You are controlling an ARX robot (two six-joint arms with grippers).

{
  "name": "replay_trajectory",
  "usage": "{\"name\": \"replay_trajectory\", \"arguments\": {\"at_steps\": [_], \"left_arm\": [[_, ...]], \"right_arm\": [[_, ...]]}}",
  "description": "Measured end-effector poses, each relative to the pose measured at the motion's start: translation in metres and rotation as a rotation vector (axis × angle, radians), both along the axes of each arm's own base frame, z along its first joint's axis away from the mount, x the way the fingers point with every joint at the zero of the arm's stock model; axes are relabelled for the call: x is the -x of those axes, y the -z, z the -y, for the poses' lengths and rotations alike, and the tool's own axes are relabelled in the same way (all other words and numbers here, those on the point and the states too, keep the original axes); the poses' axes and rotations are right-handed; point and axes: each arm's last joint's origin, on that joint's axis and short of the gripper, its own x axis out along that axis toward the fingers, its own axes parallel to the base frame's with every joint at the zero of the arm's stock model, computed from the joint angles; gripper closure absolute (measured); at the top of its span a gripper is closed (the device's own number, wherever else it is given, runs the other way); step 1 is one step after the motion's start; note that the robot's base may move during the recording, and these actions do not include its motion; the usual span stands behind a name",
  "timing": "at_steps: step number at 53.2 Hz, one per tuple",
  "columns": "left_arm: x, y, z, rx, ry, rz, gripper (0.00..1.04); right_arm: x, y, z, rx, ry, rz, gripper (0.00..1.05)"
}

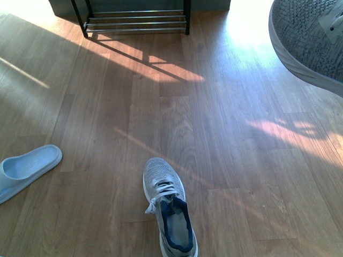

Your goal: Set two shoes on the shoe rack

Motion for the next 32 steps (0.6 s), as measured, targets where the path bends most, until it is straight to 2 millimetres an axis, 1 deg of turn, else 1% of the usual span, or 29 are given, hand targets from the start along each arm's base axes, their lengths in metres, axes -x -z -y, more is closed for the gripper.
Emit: {"name": "replay_trajectory", "arguments": {"at_steps": [4,8,9,10,11,14,15,20,22,25,32], "left_arm": [[-0.022,0.010,0.011,0.025,0.021,-0.046,0.09],[-0.052,0.029,0.031,0.058,0.086,-0.118,0.09],[-0.061,0.041,0.040,0.060,0.125,-0.161,0.09],[-0.066,0.050,0.046,0.059,0.150,-0.191,0.09],[-0.073,0.063,0.055,0.053,0.188,-0.239,0.09],[-0.081,0.088,0.072,0.024,0.262,-0.329,0.09],[-0.085,0.105,0.079,-0.008,0.296,-0.386,0.09],[-0.092,0.150,0.097,-0.068,0.403,-0.527,0.09],[-0.092,0.159,0.099,-0.086,0.420,-0.549,0.09],[-0.093,0.178,0.105,-0.120,0.460,-0.598,0.09],[-0.093,0.215,0.119,-0.151,0.568,-0.684,0.09]], "right_arm": [[0.000,0.000,0.000,0.000,0.000,0.000,0.98],[0.000,0.000,0.000,0.002,0.005,0.000,0.98],[0.000,0.000,0.000,0.002,0.005,0.000,0.98],[0.000,0.000,0.000,0.002,0.004,0.000,0.98],[0.000,0.000,0.000,0.002,0.004,0.000,0.98],[0.000,0.000,0.000,0.001,0.003,0.000,0.98],[0.000,0.000,0.000,0.001,0.003,0.000,0.98],[0.000,0.000,0.000,0.001,0.004,0.000,0.98],[0.000,0.000,0.000,0.002,0.004,0.000,0.98],[0.000,0.000,0.000,0.002,0.004,0.000,0.98],[0.000,0.000,0.000,0.001,0.004,0.000,0.98]]}}
